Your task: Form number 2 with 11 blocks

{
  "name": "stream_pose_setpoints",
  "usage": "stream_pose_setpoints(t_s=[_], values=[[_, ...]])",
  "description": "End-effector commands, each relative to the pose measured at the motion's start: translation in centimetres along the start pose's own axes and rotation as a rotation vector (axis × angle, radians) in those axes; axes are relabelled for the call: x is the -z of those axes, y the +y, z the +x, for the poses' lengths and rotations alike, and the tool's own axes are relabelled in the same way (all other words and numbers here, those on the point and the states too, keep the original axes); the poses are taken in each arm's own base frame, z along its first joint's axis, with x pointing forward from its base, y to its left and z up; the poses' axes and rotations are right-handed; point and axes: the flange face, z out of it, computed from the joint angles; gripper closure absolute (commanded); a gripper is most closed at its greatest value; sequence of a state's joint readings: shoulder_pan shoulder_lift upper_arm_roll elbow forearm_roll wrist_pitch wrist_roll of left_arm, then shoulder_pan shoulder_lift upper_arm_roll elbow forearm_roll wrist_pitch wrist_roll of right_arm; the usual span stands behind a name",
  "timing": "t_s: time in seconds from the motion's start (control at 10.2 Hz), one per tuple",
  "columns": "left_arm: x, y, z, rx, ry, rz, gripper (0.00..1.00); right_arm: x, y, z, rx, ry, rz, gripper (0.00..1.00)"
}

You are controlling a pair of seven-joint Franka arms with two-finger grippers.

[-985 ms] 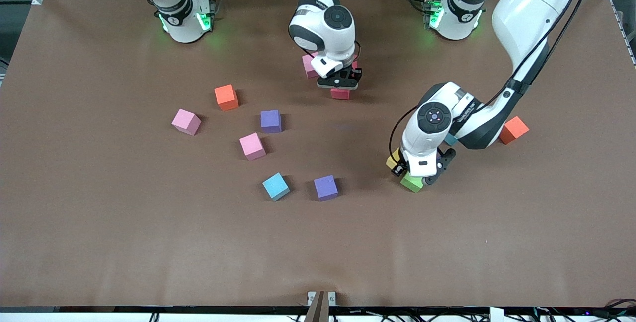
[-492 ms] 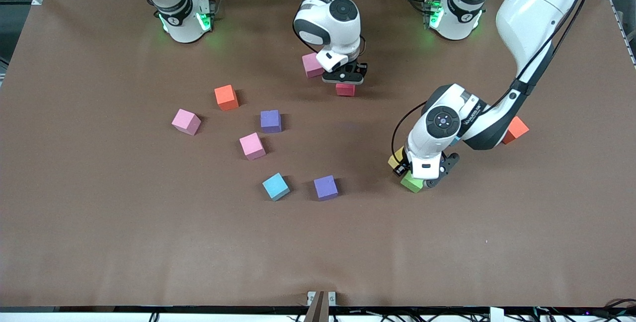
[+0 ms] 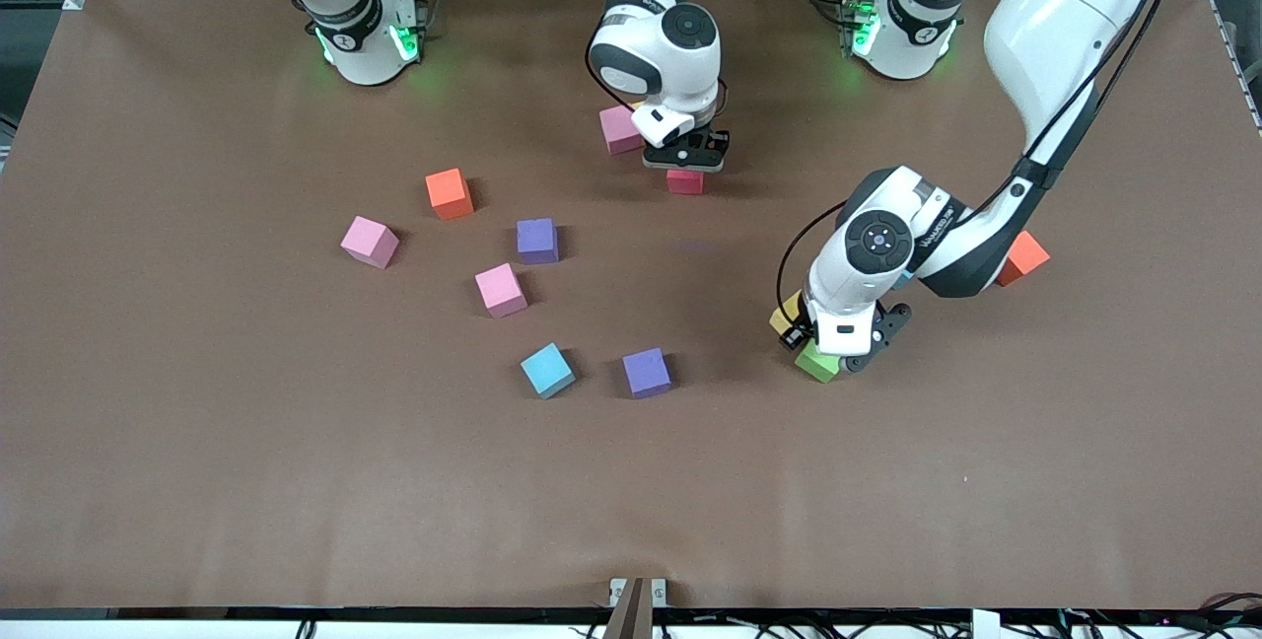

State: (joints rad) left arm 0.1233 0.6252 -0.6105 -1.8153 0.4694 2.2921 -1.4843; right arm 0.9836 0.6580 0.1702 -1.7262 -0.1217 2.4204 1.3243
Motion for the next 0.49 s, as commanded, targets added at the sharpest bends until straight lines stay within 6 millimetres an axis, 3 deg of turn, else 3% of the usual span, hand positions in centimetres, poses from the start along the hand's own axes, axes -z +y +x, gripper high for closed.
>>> stream_pose_setpoints(t_s=[0.0,0.39], values=[[0.6,-0.32,-0.09,-0.009,-0.013,0.007,1.0,-0.12,-0.86,-0.89,-0.009,0.006,-0.003,0.62],[0.6,-0.32,-0.09,-0.01,-0.012,0.007,1.0,-0.52,-0.91,-1.54,-0.009,0.002,-0.01,0.63]])
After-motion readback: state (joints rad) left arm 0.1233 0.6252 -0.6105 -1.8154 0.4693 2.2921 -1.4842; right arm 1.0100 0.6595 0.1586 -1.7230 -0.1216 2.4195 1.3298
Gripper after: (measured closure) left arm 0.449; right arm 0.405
